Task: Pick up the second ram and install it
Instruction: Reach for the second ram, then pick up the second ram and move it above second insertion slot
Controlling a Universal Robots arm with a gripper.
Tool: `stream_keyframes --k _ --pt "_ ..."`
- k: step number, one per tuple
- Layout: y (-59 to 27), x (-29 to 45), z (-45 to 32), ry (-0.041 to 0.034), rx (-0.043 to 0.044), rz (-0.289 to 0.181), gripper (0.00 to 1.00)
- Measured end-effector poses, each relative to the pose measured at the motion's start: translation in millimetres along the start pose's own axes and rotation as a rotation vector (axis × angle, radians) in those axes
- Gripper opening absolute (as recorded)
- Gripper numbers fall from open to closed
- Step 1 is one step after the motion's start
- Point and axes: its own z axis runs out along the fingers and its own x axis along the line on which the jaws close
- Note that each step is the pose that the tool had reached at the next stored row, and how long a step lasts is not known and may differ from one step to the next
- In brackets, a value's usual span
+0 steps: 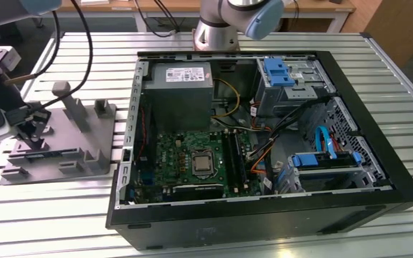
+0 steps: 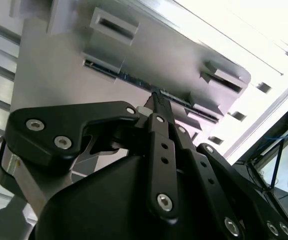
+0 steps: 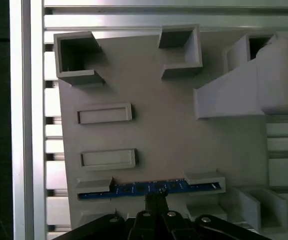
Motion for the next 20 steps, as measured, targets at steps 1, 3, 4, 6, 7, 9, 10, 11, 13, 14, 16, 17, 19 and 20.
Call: stream_keyframes --k 1,3,4,6,7,9,10,11,13,14,16,17,19,20 --pt "-1.2 -1.8 0.5 0.0001 -0.0019 0.0 0.1" --pt "-3.6 -5.4 1.5 0.0001 -0.0067 0.0 0.1" --pt "-4.8 -7.1 2.1 0.0 -0.0082 0.0 0.1" --pt "-6.4 -10.5 3.0 0.0002 -0.0094 0.0 0.1" --pt "-7.1 -12.3 3.4 0.0003 -0.0097 0.0 0.1" --pt "-7.5 -13.7 4.0 0.0001 -0.0101 0.0 0.1" --pt "-7.5 -13.7 4.0 0.0001 -0.0101 0.0 0.1" --pt "-7.5 -13.7 4.0 0.0002 -0.0101 0.0 0.1" --pt "-7.6 -13.8 4.0 0.0002 -0.0101 0.0 0.1" --pt "-7.7 -13.8 4.0 0.0002 -0.01 0.0 0.1" --pt "-7.7 -13.9 4.1 0.0002 -0.0101 0.0 0.1" --pt "-7.7 -13.9 4.1 0.0002 -0.01 0.0 0.1" --pt "-7.7 -13.9 4.1 0.0002 -0.01 0.0 0.1" --pt "-7.7 -13.9 4.1 0.0002 -0.01 0.0 0.1"
